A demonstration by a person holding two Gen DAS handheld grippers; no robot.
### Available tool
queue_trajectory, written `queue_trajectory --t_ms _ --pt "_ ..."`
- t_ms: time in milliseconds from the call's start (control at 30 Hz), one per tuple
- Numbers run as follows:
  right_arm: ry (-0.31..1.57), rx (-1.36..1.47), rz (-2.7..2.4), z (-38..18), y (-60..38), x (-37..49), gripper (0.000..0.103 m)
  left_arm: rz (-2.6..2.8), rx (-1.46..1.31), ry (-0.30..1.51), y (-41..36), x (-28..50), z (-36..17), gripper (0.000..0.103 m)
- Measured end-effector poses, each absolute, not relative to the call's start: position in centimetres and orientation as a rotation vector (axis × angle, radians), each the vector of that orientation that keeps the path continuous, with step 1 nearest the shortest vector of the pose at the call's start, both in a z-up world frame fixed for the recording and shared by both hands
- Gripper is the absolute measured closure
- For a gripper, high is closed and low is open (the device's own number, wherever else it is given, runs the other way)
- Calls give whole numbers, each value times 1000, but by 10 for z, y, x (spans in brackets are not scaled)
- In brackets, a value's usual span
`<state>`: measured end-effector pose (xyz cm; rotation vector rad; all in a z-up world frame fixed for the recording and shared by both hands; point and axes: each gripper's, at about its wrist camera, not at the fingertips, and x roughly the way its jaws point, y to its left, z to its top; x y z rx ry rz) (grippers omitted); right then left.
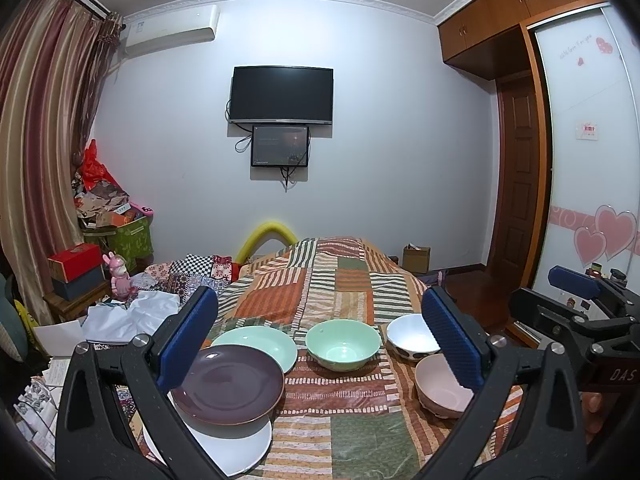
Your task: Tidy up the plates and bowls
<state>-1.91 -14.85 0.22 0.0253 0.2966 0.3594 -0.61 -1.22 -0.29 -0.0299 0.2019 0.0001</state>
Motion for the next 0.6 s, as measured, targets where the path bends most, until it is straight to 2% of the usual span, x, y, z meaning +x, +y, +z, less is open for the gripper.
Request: queue_trajectory --t_ms 600 --pt "298 24 359 2 -147 -19 0 -1 -32 200 -12 -6 -4 0"
